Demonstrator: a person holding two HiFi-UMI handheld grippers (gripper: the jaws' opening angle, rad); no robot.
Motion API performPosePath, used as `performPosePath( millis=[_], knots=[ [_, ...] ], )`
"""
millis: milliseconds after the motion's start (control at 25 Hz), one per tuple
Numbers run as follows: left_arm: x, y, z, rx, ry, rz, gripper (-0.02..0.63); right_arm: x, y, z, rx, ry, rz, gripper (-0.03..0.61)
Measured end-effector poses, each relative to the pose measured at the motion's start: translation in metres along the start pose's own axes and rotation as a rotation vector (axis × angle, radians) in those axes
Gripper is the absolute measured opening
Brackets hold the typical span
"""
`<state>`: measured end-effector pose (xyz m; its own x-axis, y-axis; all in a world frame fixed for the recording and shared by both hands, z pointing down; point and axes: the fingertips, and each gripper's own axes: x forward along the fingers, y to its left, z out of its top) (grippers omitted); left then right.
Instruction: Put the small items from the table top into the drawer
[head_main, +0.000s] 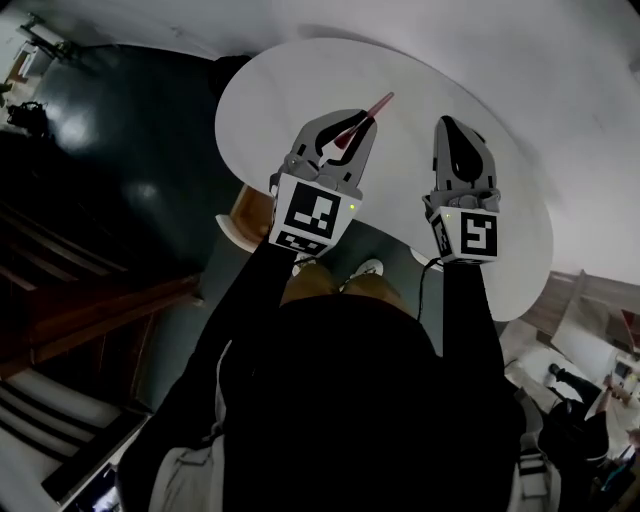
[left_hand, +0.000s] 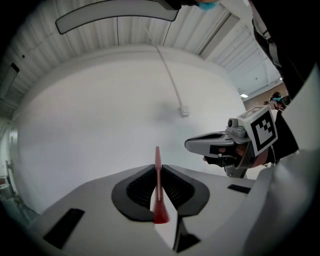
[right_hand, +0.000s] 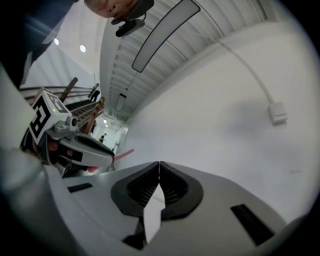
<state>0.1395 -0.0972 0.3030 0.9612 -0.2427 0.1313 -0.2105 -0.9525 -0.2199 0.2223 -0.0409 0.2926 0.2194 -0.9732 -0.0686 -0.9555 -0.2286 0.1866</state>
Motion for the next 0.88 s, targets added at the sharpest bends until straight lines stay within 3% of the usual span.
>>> performPosePath(
  millis=[320,480,680,880],
  knots=[
    [-0.095,0.096,-0.030,-0.015,0.061,0.243,0.054,0.071,0.125,0.013,0.036,-0.048,0.257,0.028],
    [-0.144,0.134,-0.052,-0.033,0.083,0.319,0.054,0.096,0.190,0.019,0.040,-0.062,0.342,0.028],
    [-0.156,0.142,-0.058,-0.027,0.113,0.362,0.054,0.106,0.207,0.020,0.067,-0.051,0.390,0.027],
    [-0.158,0.129,-0.077,-0.012,0.181,0.343,0.054,0.102,0.211,0.021,0.061,-0.044,0.407,0.028]
  ],
)
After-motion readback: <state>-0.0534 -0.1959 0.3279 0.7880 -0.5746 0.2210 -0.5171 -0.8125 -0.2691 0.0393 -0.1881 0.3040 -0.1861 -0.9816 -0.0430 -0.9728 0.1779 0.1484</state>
